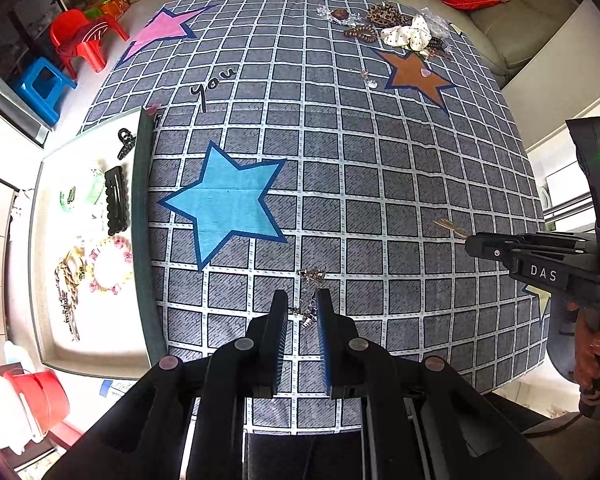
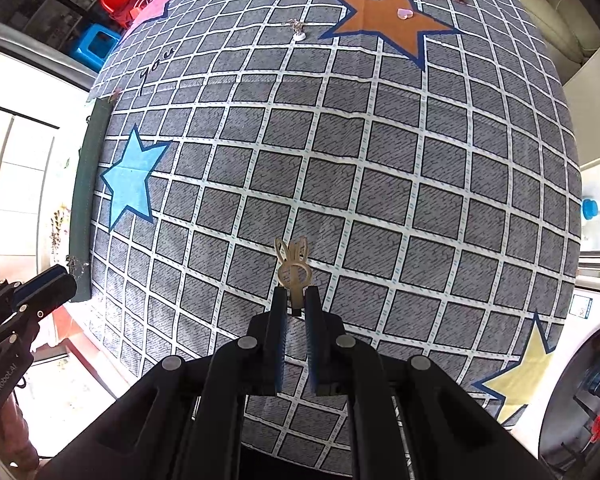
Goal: Organize jewelry
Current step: 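Carry both items into the white tray and open both grippers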
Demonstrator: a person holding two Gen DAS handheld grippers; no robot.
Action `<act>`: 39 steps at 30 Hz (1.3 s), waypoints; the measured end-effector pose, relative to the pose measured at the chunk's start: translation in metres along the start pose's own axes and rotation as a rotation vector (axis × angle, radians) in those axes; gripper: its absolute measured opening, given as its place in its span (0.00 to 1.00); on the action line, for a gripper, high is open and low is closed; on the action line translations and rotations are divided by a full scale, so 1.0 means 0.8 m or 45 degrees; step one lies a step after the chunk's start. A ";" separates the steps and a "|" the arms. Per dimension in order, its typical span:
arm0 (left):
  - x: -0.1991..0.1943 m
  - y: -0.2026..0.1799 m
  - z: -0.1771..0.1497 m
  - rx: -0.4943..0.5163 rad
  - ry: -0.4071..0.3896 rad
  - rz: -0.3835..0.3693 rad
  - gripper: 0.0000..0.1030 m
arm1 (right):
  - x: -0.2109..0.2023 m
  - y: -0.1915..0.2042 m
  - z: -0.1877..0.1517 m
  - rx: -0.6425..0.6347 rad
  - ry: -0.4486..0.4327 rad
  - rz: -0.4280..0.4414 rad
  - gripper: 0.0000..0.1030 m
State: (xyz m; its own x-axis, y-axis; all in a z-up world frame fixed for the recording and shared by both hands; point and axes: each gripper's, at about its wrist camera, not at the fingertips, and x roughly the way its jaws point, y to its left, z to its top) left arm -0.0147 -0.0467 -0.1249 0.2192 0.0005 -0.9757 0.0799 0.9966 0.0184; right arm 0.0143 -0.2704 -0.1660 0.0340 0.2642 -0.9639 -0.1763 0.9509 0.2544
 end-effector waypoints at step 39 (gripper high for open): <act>-0.036 0.173 -0.034 -0.158 -0.074 0.044 0.21 | -0.030 0.146 0.040 -0.122 -0.123 0.131 0.09</act>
State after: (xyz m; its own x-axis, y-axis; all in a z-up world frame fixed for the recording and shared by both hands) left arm -0.0364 0.0933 -0.1002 0.2756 0.0337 -0.9607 -0.0485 0.9986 0.0211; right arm 0.0243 -0.1603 -0.1104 0.1049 0.3783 -0.9197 -0.2767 0.8994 0.3384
